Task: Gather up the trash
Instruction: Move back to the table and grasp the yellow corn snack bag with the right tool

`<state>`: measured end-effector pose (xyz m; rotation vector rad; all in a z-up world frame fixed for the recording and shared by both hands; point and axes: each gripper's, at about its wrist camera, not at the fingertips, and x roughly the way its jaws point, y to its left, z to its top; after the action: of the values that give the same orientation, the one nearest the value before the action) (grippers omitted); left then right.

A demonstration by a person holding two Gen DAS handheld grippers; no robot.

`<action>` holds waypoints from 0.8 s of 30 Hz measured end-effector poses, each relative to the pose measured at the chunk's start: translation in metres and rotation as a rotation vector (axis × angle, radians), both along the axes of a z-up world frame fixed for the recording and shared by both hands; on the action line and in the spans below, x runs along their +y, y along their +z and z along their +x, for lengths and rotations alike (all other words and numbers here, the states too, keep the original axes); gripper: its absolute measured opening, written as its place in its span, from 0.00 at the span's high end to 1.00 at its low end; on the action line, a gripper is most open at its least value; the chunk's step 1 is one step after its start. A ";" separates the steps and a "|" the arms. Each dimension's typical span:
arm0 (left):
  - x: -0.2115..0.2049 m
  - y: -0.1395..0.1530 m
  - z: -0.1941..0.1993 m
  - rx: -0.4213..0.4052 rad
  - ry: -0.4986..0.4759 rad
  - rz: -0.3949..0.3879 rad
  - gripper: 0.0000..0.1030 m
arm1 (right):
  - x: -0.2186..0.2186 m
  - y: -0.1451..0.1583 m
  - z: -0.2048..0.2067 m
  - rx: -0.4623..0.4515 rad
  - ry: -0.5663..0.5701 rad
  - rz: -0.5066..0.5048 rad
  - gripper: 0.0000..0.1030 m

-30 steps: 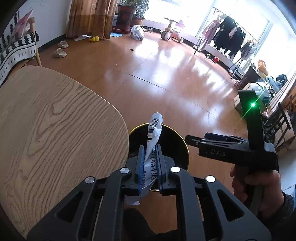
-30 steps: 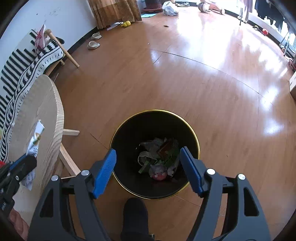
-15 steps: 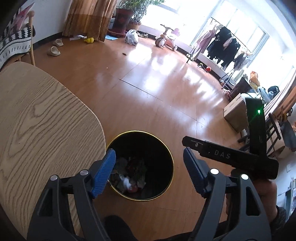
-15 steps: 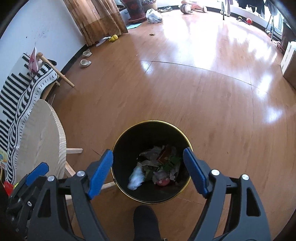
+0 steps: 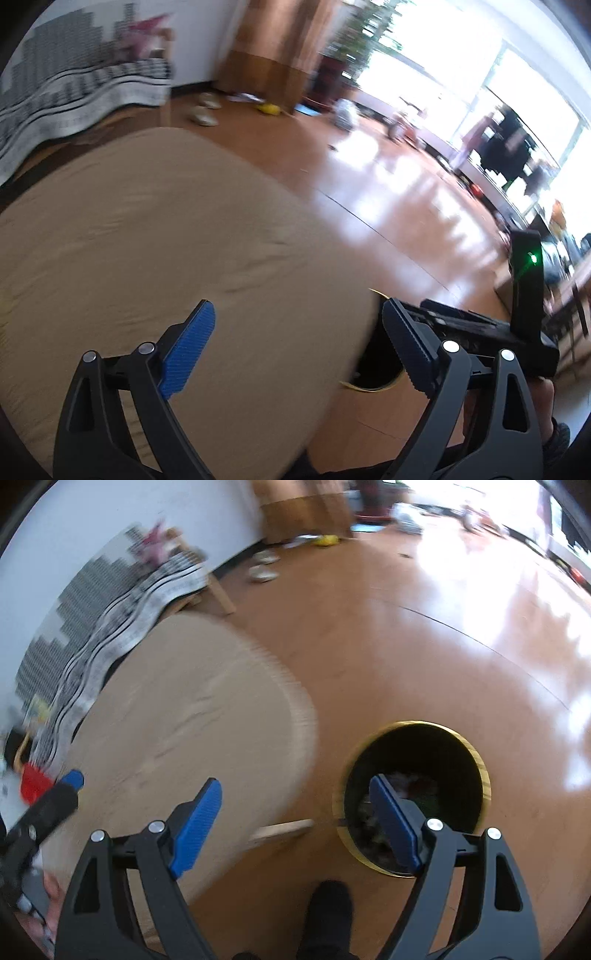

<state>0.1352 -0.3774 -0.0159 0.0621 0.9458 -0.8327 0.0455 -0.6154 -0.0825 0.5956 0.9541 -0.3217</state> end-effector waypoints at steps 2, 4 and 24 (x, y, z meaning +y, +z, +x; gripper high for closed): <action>0.042 0.007 0.018 -0.005 0.081 0.000 0.13 | 0.035 0.005 0.025 -0.008 0.083 -0.005 0.23; 0.085 0.011 0.034 -0.018 0.159 0.007 0.13 | 0.070 0.009 0.050 -0.013 0.159 -0.008 0.23; 0.431 -0.028 0.113 0.043 0.754 0.132 0.13 | 0.399 0.011 0.287 0.094 0.550 0.194 0.22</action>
<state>0.2480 0.0532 -0.0440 -0.1916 0.9635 -0.0751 0.3326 -0.2163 -0.0716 0.4727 1.2052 0.2387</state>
